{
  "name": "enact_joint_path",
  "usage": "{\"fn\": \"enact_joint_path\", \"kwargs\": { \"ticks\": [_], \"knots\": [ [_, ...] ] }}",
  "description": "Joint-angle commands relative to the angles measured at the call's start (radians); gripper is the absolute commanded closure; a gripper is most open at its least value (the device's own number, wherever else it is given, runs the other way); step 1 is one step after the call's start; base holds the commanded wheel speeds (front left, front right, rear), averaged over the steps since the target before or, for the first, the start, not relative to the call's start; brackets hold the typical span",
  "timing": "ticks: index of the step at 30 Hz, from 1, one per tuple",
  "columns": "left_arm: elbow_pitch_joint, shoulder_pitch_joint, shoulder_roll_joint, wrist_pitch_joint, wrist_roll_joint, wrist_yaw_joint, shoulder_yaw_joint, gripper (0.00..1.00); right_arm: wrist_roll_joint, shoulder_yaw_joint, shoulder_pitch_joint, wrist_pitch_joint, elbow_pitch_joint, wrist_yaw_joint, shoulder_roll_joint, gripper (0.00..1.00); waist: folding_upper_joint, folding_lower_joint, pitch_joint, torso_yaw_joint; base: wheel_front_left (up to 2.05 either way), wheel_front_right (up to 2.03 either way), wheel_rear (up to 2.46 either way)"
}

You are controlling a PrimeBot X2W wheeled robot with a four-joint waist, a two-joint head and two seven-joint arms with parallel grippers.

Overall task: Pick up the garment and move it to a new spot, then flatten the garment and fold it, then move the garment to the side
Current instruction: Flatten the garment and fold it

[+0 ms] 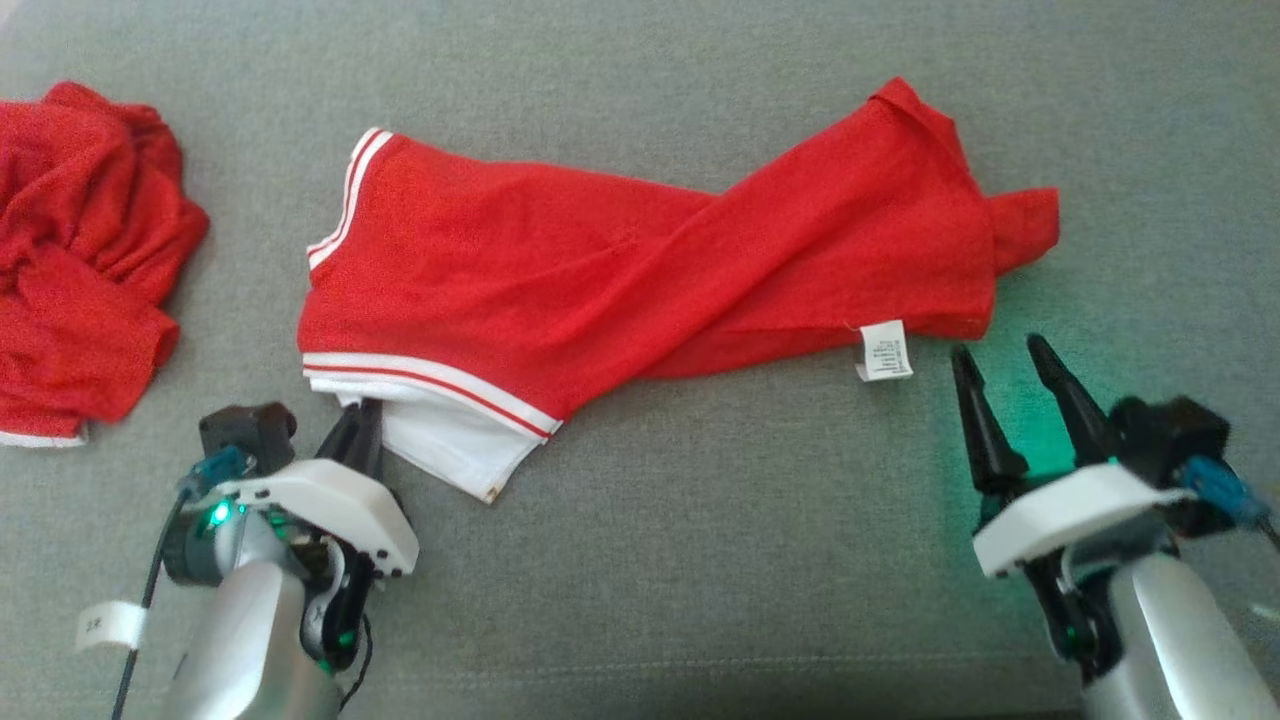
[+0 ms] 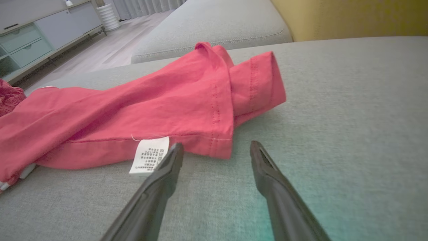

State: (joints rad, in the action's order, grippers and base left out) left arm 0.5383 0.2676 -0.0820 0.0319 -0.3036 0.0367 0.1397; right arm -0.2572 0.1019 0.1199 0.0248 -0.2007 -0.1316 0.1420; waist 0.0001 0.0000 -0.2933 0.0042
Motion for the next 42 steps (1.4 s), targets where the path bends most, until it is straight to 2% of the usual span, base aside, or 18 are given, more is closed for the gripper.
{"fn": "enact_joint_path", "kwargs": {
  "ticks": [1,8,15,16,17,18,19,20,28,33,38,41,42],
  "knots": [
    [0.017,0.016,-0.004,-0.008,-0.002,-0.001,-0.012,1.0,-0.013,0.037,0.052,0.004,0.005,0.001,0.023,0.0,-0.0001,0.0,-0.015,0.009,0.0,0.0,0.0],
    [0.026,0.039,-0.001,0.018,-0.002,0.002,0.003,1.0,-0.055,0.079,0.134,-0.014,-0.092,0.001,0.057,0.0,-0.0001,0.0,-0.033,0.025,0.0,0.0,0.0],
    [0.035,0.047,0.001,0.033,-0.006,0.003,0.012,1.0,-0.085,0.102,0.161,-0.019,-0.129,0.001,0.073,0.0,-0.0001,0.0,-0.036,0.027,0.0,0.0,0.0],
    [0.036,0.047,0.001,0.035,-0.007,0.003,0.013,1.0,-0.09,0.108,0.164,-0.018,-0.13,0.001,0.076,0.07,-0.0001,0.0,-0.036,0.026,0.0,0.0,0.0],
    [0.037,0.048,0.0,0.037,-0.008,0.003,0.014,1.0,-0.096,0.114,0.166,-0.017,-0.131,0.001,0.078,0.41,-0.0001,0.0,-0.037,0.026,0.0,0.0,0.0],
    [0.038,0.05,0.0,0.039,-0.009,0.003,0.014,1.0,-0.102,0.12,0.168,-0.018,-0.132,0.001,0.081,0.61,-0.0001,0.0,-0.038,0.025,0.0,0.0,0.0],
    [0.038,0.051,-0.001,0.041,-0.009,0.003,0.015,1.0,-0.108,0.127,0.17,-0.014,-0.131,0.001,0.083,0.86,-0.0001,0.0,-0.039,0.025,0.0,0.0,0.0],
    [0.039,0.053,-0.001,0.043,-0.01,0.003,0.016,1.0,-0.113,0.131,0.171,-0.007,-0.13,0.001,0.086,1.0,-0.0001,0.0,-0.04,0.025,0.0,0.0,0.0],
    [0.042,0.059,-0.002,0.08,-0.016,-0.003,0.017,1.0,-0.121,0.131,0.155,0.051,-0.11,0.001,0.099,1.0,-0.0001,0.0,-0.031,0.026,0.0,0.0,0.0],
    [-0.009,0.046,-0.013,0.14,-0.02,-0.022,-0.003,1.0,-0.104,0.098,0.127,0.085,-0.055,0.001,0.105,1.0,-0.0001,0.0,0.001,0.02,0.0,0.0,0.0],
    [-0.157,0.019,-0.036,0.175,-0.013,-0.052,-0.025,1.0,-0.085,0.06,0.094,0.081,0.034,0.001,0.114,1.0,-0.0001,0.0,0.05,0.016,0.0,0.0,0.0],
    [-0.287,-0.004,-0.051,0.18,-0.007,-0.069,-0.036,1.0,-0.075,0.033,0.071,0.065,0.099,0.001,0.119,1.0,-0.0001,0.0,0.086,0.015,0.0,0.0,0.0],
    [-0.381,-0.014,-0.062,0.175,-0.002,-0.08,-0.041,1.0,-0.065,0.006,0.058,0.052,0.147,0.001,0.123,1.0,-0.0001,0.0,0.109,0.015,0.0,0.0,0.0]
  ]
}}
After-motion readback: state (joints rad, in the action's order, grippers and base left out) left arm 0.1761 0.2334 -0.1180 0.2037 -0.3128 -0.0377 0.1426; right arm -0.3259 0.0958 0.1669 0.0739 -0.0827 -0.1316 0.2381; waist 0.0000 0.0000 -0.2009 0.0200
